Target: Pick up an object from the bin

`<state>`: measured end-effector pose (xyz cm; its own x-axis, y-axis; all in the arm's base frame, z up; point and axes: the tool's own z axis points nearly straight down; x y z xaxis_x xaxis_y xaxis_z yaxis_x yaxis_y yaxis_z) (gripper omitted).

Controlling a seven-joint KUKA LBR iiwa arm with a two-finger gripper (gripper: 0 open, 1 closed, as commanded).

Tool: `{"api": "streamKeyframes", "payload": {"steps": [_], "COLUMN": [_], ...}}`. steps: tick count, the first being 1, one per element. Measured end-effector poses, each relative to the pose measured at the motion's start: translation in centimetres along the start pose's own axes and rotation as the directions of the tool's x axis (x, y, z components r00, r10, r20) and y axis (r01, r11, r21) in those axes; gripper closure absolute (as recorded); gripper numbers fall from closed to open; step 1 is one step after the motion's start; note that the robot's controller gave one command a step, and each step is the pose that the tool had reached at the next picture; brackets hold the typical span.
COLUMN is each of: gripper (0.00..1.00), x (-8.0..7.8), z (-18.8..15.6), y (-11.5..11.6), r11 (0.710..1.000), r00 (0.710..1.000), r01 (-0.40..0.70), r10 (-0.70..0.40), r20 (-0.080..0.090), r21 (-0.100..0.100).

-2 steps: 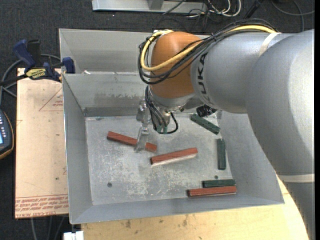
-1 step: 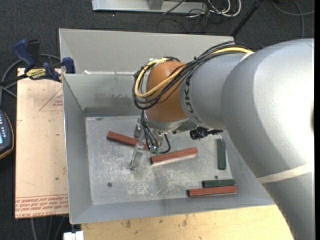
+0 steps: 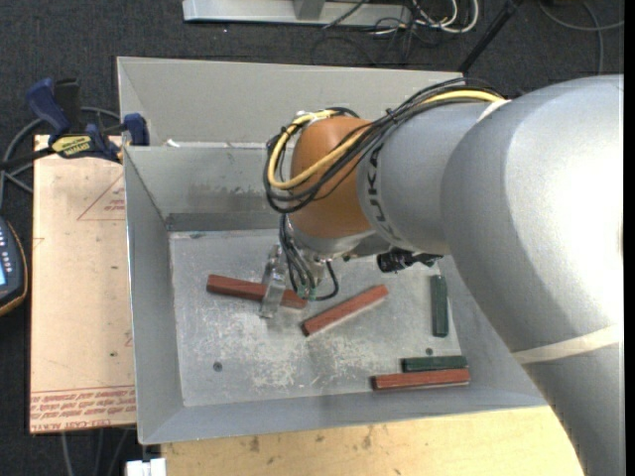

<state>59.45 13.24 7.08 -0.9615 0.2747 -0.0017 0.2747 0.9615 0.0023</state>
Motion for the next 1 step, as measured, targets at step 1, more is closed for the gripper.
{"api": "streamKeyframes", "payload": {"steps": [1], "gripper": [1.00], "x": [1.46], "z": [-16.61], "y": [0.00], "r11": [1.000], "r00": [1.000], "r01": [0.021], "r10": [-0.021], "r20": [0.007], "r21": [-0.003]}}
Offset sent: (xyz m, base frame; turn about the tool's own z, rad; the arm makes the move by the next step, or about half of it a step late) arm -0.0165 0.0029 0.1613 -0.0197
